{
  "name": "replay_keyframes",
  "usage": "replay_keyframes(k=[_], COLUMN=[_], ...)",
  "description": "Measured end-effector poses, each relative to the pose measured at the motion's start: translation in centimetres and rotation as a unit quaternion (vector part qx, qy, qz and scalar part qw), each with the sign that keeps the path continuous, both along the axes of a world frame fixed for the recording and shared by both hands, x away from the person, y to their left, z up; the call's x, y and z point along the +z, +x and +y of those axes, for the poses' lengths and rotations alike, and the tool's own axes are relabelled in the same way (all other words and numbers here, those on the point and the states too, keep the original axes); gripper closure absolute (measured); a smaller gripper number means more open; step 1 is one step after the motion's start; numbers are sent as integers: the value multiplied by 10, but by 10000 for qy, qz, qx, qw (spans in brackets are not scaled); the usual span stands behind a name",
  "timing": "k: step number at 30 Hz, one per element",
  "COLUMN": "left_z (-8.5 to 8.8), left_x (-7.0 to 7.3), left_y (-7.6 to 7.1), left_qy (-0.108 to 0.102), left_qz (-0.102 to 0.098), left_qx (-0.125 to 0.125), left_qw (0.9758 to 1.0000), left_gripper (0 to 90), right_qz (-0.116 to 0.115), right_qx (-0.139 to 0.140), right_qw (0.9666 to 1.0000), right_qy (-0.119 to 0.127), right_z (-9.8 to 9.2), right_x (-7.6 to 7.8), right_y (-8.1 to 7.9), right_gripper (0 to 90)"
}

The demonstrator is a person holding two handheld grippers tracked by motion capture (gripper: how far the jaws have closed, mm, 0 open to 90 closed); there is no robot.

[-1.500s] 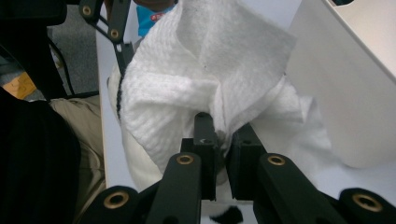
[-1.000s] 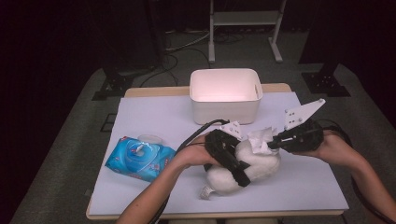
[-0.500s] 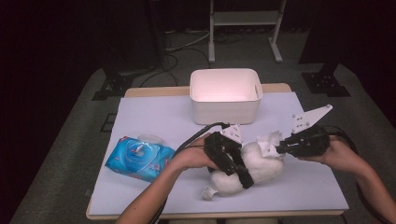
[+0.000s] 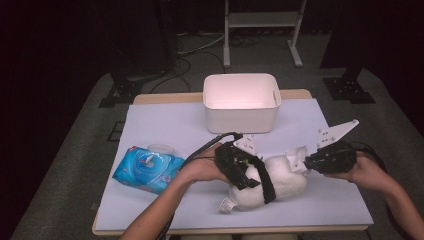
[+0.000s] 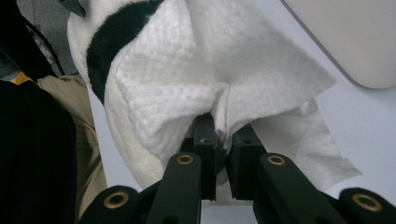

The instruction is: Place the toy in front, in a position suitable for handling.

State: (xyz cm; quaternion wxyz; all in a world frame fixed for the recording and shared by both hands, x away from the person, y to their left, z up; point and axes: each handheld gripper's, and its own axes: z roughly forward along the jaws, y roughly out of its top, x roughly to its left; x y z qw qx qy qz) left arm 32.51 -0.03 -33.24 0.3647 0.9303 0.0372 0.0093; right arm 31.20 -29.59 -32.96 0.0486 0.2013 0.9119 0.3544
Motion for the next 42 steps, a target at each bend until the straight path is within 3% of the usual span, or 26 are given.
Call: replay_keyframes(k=[4, 12, 18, 24, 29, 31, 36, 42], left_z=[3, 16, 24, 20, 14, 11, 8, 14], left_x=[0, 3, -1, -7, -9, -8, -4, 1], left_y=[2, 6, 5, 4, 3, 3, 2, -3], left_qy=[78, 142, 129, 98, 70, 87, 214, 177], left_qz=[34, 40, 257, 366, 386, 354, 262, 122], left_qx=[107, 297, 304, 166, 124, 104, 129, 170], left_qw=[9999, 9994, 9991, 9991, 9992, 9993, 9993, 9996], left_gripper=[109, 112, 156, 183, 182, 183, 179, 177], right_qz=[110, 255, 281, 136, 1, -39, -166, -144], right_qx=[-20, 16, 28, 76, 244, 324, 503, 436], right_qw=[9999, 9997, 9994, 9998, 9997, 9995, 9982, 9982], right_qy=[-130, 67, 185, 119, -24, 25, -291, -392], right_z=[-1, 1, -2, -6, 2, 7, 29, 29], right_x=[-9, -22, -25, -14, -2, 4, 8, 6], right_y=[-1, -2, -4, -9, -9, -8, -4, 0], right_gripper=[828, 828, 827, 826, 826, 825, 825, 826])
